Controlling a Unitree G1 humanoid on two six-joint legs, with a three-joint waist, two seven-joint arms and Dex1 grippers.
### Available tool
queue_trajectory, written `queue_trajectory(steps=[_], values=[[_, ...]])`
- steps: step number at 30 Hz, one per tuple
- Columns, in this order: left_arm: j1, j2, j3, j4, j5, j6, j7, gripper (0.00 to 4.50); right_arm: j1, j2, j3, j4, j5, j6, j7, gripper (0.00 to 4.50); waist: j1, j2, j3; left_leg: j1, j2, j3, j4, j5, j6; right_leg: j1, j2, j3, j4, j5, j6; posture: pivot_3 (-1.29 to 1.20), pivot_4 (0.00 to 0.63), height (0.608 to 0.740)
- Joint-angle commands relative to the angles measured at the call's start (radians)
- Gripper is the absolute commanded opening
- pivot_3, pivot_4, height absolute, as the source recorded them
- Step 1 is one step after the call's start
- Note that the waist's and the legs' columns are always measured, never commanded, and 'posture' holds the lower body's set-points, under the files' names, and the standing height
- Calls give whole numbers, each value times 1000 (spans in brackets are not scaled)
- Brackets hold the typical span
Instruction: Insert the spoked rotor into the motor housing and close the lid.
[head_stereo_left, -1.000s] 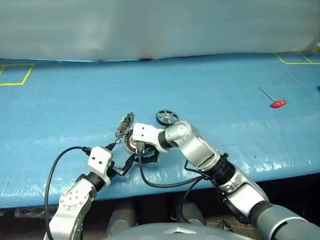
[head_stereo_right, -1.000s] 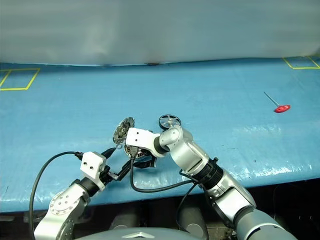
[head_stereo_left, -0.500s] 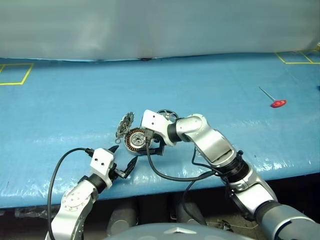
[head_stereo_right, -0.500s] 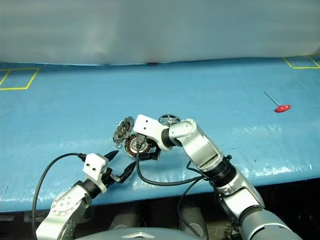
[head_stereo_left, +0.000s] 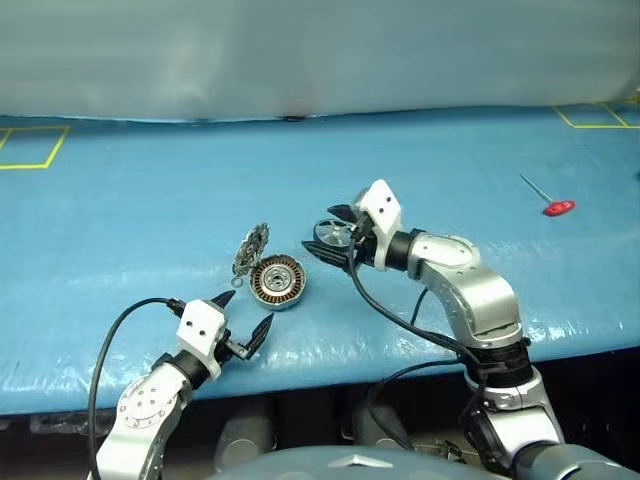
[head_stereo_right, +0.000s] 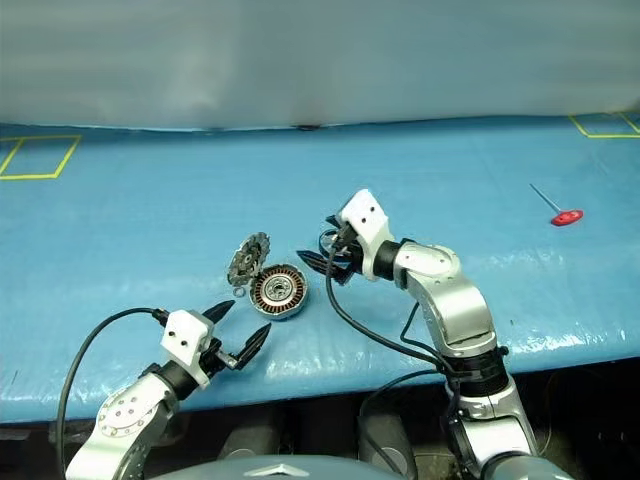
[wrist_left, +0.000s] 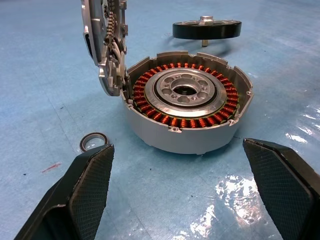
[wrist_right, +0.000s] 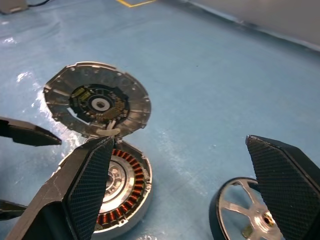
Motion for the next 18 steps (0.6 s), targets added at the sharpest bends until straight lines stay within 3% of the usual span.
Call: queue_trajectory(steps=[1,9,18], values=[[25,-1,42,-18,-9,-80,5,4500,71,14,-63,-40,73,-95,-7,4471,1,0,0,0,0,0,0,0,0,0,1,0,0,0,0,0,150,740],[23,8,138,65,-67,-198,-42,4500,241,-14,-13,80,60,-414,64,4471,0,0,0,1,1,1,1,0,0,1,1,0,0,0,0,0,150,740],[-24,52,170,174,-75,-255,-102,4500,283,-66,25,208,70,-520,135,4471,3,0,0,2,1,1,2,0,0,2,2,1,1,0,1,0,150,740]])
